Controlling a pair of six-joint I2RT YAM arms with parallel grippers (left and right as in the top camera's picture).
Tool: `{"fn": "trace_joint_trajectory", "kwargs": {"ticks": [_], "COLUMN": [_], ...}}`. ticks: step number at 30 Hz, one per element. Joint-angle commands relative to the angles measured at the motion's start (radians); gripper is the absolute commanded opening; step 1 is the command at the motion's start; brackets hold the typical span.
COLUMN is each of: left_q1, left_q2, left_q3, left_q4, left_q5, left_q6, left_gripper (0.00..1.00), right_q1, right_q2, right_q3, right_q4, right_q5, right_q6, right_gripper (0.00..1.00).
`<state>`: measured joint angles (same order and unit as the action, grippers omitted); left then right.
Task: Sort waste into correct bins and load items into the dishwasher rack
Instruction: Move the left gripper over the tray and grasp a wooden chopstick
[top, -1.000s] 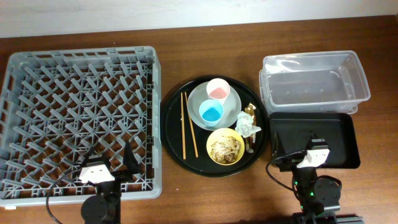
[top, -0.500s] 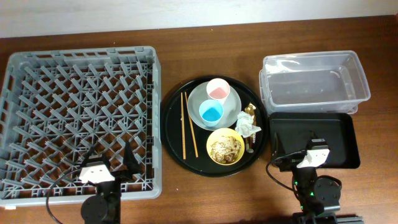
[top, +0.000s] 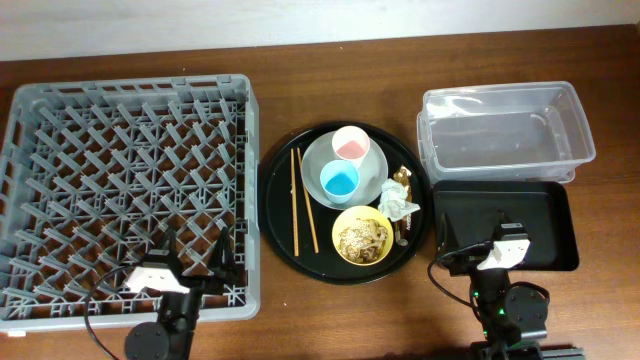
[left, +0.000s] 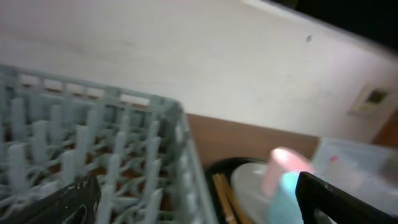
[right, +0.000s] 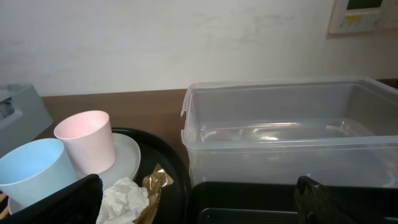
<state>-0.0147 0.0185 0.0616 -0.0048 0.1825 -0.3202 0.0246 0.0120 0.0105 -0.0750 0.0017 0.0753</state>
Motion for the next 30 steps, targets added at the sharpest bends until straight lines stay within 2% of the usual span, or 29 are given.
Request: {"fn": "trace_joint_trajectory", "kwargs": {"ticks": [1, 3, 5, 9, 13, 15, 17, 19, 24, 27, 30], "left_q1": [-0.004, -0.004, -0.004, -0.004, -0.004, -0.004, -0.004, -0.004, -0.004, -0.016, -0.076], "left_q2": [0.054, 0.130, 0.228, 0.501, 0.831, 0.951, 1.053, 1.128, 1.250, 1.332, 1.390], "left_q3": [0.199, 0.352, 0.518, 0.880, 1.262, 1.380, 1.458, 1.488, 1.487, 1.487, 1.485], "left_q4": [-0.041, -0.127, -0.228, -0.495, -0.863, -0.932, -0.967, -1.011, -1.083, -1.157, -1.219], "left_q5": [0.092, 0.093, 0.117, 0.188, 0.327, 0.329, 0.360, 0.452, 0.407, 0.404, 0.340], "left_q6": [-0.095, -0.087, -0.024, 0.051, 0.140, 0.138, 0.135, 0.135, 0.136, 0.135, 0.135], "left_gripper": [0.99, 0.99, 0.99, 0.99, 0.99, 0.99, 0.99, 0.99, 0.99, 0.73, 0.61], "right_q1": [-0.007, -0.007, -0.007, -0.007, -0.007, -0.007, -0.007, -0.007, -0.007, -0.007, -0.007], "right_q2": [-0.009, -0.009, -0.008, -0.008, -0.008, -0.009, -0.009, -0.009, -0.009, -0.009, -0.009], "right_q3": [-0.005, -0.005, -0.005, -0.005, -0.005, -0.005, -0.005, -0.005, -0.005, -0.005, -0.005], "right_q4": [-0.006, -0.006, -0.006, -0.006, -0.006, -0.006, -0.006, -0.006, -0.006, -0.006, -0.006], "right_q5": [0.009, 0.009, 0.009, 0.009, 0.009, 0.009, 0.009, 0.009, 0.009, 0.009, 0.009], "right_q6": [0.000, 0.000, 0.000, 0.000, 0.000, 0.000, 0.000, 0.000, 0.000, 0.000, 0.000], "right_gripper": [0.99, 0.99, 0.99, 0.99, 0.99, 0.99, 0.99, 0.99, 0.99, 0.99, 0.99]}}
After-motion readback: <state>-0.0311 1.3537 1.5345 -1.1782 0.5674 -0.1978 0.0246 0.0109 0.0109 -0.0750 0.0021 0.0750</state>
